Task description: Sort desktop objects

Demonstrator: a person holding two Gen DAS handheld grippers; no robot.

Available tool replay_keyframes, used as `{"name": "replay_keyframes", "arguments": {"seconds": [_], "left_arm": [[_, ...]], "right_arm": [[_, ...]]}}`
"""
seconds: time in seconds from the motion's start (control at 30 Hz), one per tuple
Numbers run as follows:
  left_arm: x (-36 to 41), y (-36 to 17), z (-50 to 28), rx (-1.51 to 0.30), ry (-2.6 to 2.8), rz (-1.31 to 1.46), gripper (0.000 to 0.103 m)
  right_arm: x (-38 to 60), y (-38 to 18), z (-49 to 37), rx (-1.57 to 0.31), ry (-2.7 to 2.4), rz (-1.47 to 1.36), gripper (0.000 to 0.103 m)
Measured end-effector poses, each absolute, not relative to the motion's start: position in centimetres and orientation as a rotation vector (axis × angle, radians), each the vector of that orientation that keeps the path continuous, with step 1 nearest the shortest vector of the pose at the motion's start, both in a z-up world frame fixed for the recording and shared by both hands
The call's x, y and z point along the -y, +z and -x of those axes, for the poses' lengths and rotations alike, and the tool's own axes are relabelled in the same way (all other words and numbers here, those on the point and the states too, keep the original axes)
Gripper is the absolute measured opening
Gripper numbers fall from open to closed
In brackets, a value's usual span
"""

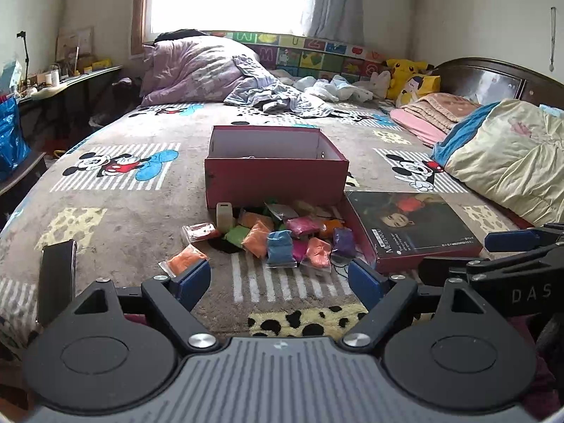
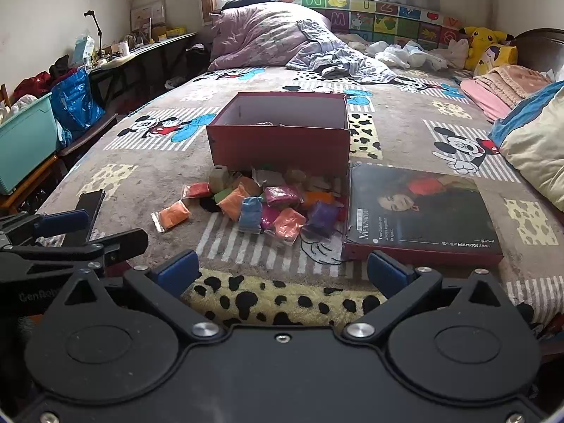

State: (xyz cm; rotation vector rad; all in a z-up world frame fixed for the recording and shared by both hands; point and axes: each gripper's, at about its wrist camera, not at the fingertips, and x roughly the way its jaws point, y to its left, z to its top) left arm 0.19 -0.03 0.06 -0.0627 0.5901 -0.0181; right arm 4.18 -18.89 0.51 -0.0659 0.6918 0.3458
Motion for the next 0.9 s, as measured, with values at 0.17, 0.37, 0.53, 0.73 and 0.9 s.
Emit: {"name": "replay_keyframes", "arguments": {"seconds": [0.17,0.37,0.53,0.73,0.9], "left_arm": [[0.1,0.2,-0.6,-0.595,-0.014,0.058,0.085],[0.2,0.3,-1.1,-0.602,-0.009,0.053,0.085],[0.3,0.5,-1.4,-0.598,-0.002,0.048,0.085],[0.7,0.8,-1.4,-0.588,0.003,0.029,0.085],[0.9,0.7,-1.3,-0.581,0.008,0.034,0.085]], "right_arm": [[18.2,0.5,-4.1,-0.705,0.34,0.083,0.103],[18.9,0.4,-5.1,-0.71,0.351,0.047,0.103],[19.1,0.4,-5.4,-0.703,0.356,0.054,0.103],[19.4,0.6,-5.8,-0.698,0.36,0.037,0.103],[19.6,0.6,-5.7,-0.696,0.367,0.03,0.103]]}}
